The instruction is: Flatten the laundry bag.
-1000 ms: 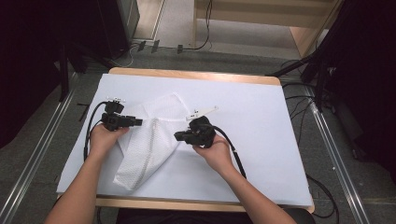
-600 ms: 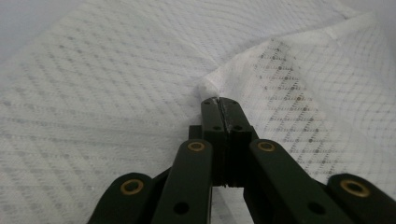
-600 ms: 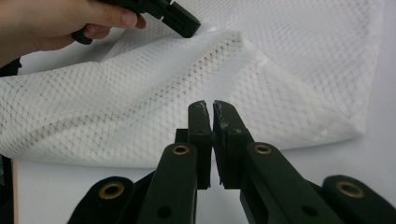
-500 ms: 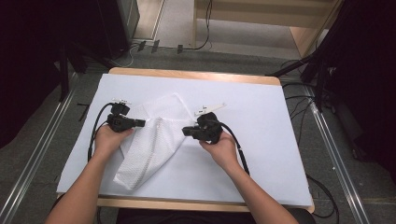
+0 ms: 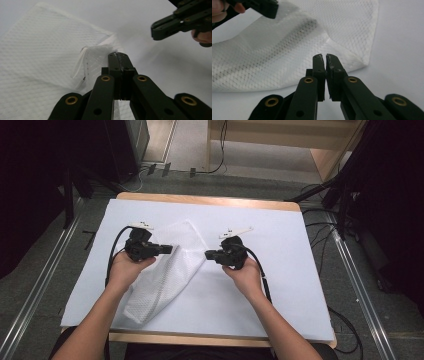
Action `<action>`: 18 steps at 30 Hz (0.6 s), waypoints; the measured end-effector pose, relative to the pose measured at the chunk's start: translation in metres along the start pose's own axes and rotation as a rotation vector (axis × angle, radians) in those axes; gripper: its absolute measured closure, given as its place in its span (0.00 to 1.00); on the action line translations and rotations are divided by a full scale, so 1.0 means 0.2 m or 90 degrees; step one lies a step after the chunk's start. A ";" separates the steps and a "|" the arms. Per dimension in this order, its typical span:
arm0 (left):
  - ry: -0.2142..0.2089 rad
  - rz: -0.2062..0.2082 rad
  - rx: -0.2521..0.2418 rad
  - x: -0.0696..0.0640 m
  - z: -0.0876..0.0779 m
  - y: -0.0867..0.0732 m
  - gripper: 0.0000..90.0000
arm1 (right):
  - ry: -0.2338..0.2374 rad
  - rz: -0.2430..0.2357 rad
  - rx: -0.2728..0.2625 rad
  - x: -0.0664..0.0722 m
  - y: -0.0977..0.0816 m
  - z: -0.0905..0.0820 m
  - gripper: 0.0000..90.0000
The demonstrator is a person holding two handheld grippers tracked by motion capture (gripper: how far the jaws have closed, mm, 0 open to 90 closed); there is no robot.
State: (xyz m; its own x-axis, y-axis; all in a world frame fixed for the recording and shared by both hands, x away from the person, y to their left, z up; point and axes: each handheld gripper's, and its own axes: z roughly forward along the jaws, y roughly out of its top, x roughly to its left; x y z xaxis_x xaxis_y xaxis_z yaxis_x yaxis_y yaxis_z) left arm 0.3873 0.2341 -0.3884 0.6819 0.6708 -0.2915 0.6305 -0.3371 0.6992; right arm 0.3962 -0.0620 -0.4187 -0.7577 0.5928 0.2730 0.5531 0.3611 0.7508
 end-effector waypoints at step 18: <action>-0.117 0.073 0.021 -0.40 0.21 0.21 1.00 | -0.089 0.073 -0.047 -0.27 -0.10 -0.34 0.97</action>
State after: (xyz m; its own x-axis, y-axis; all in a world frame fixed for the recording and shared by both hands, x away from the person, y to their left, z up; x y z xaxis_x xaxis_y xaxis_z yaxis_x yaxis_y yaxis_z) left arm 0.3752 0.1391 -0.3629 0.8046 0.4955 -0.3273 0.5541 -0.4282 0.7139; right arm 0.4030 -0.1508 -0.4065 -0.6327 0.7232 0.2769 0.6020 0.2343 0.7634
